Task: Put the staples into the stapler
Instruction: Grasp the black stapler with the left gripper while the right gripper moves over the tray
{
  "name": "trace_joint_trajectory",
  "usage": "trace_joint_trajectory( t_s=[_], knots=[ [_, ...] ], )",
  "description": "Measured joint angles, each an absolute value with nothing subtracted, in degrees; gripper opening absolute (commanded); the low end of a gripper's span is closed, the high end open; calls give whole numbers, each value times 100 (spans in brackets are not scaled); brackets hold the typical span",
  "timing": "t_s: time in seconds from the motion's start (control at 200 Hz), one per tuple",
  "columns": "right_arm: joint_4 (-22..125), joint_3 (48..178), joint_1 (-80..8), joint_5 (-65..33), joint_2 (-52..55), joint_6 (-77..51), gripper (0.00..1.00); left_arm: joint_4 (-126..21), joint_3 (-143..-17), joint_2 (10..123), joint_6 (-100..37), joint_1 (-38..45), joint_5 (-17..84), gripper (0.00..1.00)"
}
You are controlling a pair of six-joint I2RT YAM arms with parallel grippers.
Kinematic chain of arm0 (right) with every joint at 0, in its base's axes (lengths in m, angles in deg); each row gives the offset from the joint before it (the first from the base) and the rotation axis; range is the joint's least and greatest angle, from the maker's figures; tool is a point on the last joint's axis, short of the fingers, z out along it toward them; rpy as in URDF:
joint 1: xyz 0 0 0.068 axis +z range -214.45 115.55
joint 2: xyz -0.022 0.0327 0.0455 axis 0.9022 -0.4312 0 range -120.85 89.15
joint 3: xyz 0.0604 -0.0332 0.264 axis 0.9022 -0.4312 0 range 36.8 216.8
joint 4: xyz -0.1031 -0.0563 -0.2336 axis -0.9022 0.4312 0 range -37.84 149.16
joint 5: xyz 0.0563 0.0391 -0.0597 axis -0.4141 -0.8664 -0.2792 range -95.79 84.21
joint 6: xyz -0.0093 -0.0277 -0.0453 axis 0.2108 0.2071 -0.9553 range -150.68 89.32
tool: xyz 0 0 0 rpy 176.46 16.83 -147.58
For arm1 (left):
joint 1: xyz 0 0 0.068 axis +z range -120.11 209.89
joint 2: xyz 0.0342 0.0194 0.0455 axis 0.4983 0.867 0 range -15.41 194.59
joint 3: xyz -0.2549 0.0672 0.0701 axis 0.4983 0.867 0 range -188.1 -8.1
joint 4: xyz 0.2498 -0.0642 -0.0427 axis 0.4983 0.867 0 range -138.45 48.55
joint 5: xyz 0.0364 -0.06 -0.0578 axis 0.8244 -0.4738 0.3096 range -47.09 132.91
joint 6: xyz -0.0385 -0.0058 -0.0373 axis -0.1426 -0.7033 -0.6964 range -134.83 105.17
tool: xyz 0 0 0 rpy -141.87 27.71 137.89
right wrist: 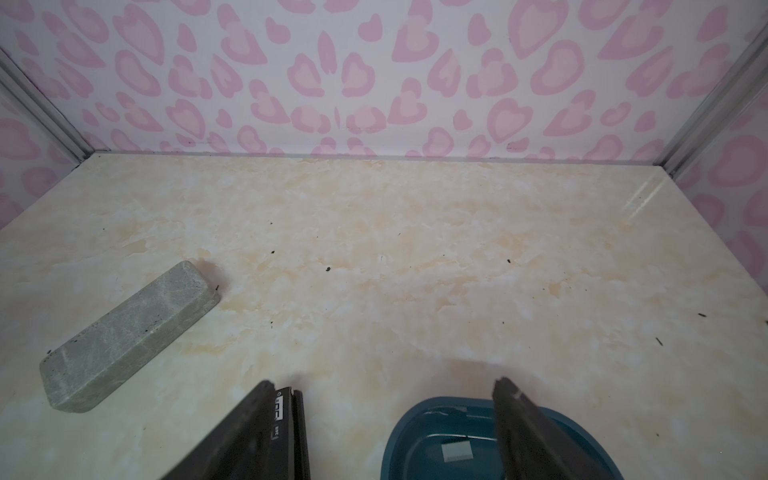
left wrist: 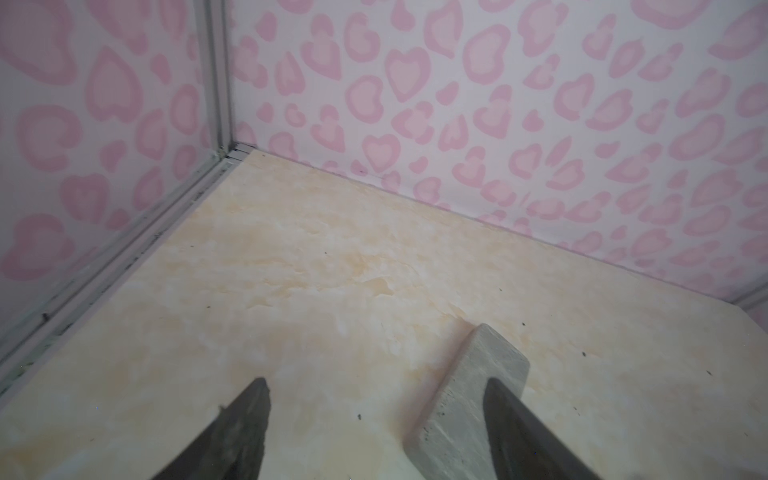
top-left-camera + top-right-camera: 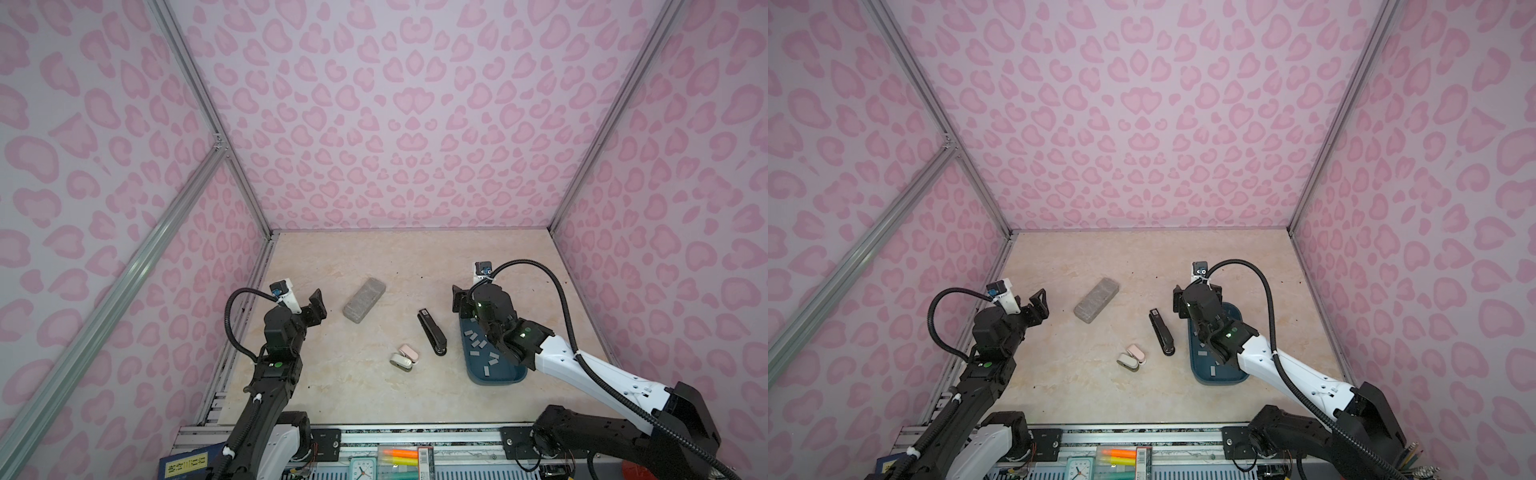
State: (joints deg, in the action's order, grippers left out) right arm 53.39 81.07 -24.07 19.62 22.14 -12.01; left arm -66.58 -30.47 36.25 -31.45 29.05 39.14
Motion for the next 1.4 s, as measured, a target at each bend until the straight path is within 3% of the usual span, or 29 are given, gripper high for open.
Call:
trace_joint_trajectory(
  t_s=[0.285, 0.505, 0.605, 0.775, 1.075, 1.4],
  knots=[
    [5344, 8007, -2464, 2414, 2236, -1299, 85, -6564, -3830, 3756, -2833, 1764, 3370, 78],
    [5221, 7768, -2543, 2414, 2422, -1544, 89, -5885, -5943, 4362, -2732, 1451, 3451, 81],
    [5202, 7653, -2648, 2416, 2577, -1616, 90, -5375, -6746, 4709, -2229, 1444, 3096, 75],
    [5079, 7480, -3004, 2309, 2743, -1561, 91, -4215, -7235, 4956, -463, 1425, 2089, 75],
    [5134, 7403, -3655, 2126, 2647, -1059, 89, -3467, -6577, 5260, 2874, 1064, 876, 67],
    [5160, 7353, -3712, 1997, 2702, -737, 89, -2641, -7047, 6797, 5480, -70, 760, 66]
  ],
)
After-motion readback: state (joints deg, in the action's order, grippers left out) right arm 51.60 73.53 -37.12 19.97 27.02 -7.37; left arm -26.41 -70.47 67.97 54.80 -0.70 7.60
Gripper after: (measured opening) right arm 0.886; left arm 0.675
